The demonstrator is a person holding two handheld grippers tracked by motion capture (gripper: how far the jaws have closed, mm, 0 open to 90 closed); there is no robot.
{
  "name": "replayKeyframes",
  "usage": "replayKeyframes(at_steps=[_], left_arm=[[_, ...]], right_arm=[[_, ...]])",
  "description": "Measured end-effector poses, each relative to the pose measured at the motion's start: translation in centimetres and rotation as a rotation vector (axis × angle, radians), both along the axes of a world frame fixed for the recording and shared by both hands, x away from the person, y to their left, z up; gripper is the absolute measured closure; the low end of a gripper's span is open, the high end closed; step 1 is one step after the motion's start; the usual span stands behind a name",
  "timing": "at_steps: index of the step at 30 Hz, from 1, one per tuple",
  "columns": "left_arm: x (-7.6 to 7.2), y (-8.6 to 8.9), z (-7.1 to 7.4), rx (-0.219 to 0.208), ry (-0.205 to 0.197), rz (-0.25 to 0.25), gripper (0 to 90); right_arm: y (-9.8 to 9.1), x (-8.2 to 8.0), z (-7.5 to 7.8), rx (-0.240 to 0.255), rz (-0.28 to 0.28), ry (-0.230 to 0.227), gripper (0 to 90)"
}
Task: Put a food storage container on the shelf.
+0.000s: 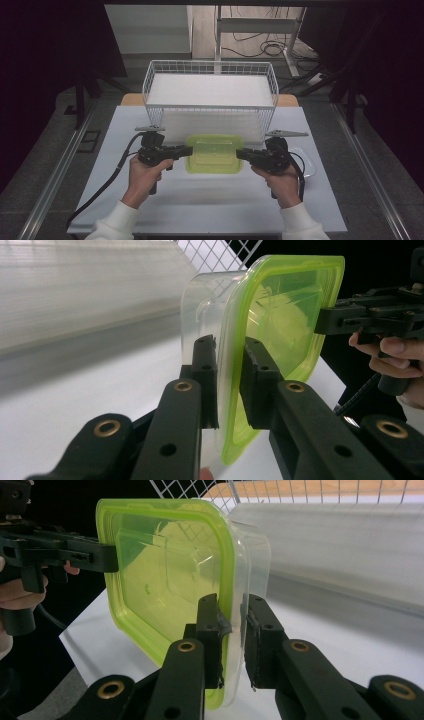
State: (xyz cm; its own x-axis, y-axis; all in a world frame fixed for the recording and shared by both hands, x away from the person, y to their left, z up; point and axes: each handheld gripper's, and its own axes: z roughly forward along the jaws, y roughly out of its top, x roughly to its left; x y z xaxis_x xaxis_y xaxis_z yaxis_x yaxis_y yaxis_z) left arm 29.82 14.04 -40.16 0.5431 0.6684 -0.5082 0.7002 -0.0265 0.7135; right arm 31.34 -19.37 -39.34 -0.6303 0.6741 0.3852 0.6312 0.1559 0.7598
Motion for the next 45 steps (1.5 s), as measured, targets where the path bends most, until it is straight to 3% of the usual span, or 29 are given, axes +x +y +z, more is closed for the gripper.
replayKeyframes(at_steps=[11,28,34,45], left_arm=[[0.3,0.1,2.0,0.013,-0.039,-0.001,78.8],[1.2,0.7,6.3,0.016,-0.113,0.007,79.0],[1.9,0.7,7.6,0.010,-0.123,0.005,79.0],[3.1,0.6,8.9,0.017,-0.137,0.003,79.1]], right_arm=[[0.2,0.0,1.6,0.008,-0.014,-0.042,78.2],[0.9,0.8,5.7,0.018,-0.011,-0.116,78.1],[0.8,1.4,7.2,0.020,-0.016,-0.144,78.2],[0.5,2.5,8.2,0.039,-0.015,-0.168,78.2]])
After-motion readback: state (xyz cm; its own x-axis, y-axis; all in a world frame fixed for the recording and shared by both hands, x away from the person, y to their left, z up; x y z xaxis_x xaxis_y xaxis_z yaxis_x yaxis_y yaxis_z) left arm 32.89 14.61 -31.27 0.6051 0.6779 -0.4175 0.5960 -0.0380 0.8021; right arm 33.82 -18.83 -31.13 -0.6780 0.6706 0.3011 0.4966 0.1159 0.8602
